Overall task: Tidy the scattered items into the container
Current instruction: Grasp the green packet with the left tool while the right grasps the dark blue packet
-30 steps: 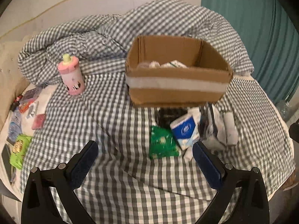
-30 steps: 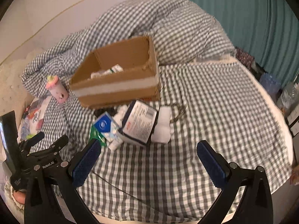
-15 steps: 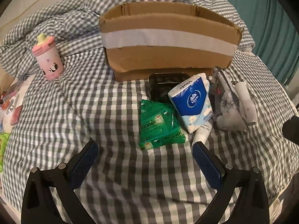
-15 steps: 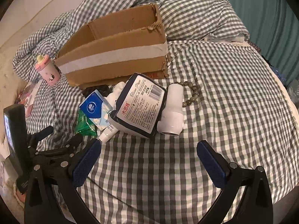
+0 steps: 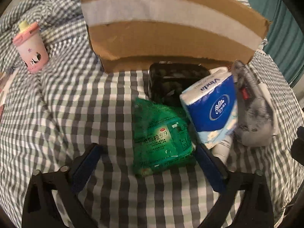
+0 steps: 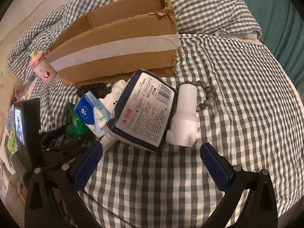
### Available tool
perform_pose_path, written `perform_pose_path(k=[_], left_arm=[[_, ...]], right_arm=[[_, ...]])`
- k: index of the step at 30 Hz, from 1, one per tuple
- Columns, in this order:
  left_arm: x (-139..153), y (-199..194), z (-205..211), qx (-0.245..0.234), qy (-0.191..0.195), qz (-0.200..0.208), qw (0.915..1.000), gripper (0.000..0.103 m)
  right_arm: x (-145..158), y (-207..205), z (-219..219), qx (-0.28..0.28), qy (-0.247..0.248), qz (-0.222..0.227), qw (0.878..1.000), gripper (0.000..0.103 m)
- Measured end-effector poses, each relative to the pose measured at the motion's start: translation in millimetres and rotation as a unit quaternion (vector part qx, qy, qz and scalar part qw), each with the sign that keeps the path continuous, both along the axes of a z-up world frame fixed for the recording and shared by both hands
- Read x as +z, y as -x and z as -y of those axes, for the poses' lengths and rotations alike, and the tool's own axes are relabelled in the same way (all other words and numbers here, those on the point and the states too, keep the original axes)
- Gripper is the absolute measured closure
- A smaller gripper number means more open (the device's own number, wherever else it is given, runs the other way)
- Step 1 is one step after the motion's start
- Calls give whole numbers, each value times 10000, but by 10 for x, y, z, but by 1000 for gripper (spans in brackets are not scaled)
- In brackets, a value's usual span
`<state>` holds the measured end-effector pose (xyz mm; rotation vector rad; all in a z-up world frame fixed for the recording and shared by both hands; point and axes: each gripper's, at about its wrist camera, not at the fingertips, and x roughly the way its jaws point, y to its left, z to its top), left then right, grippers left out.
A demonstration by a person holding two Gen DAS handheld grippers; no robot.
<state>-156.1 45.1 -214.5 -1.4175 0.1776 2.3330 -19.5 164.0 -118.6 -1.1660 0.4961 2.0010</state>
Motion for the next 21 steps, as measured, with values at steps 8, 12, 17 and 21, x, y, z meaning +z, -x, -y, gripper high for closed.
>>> perform_pose_path(k=[8,12,17,21], left_arm=[[94,-20,49,-11,143,-81,9999,72],[150,-17,103,34,149,-34,9999,72],[121,4,128,35,249,-9,9997,72],[105,-10,132,56,253,32,9997,72]], right_arm=[[-112,269,-10,235,-5,162,9996,1],[-256,388,-55,216,34,361,9991,5],[-417,439,-125,136,134,684,9975,53],[-314,422,-41,185,-21,649,9977,76]])
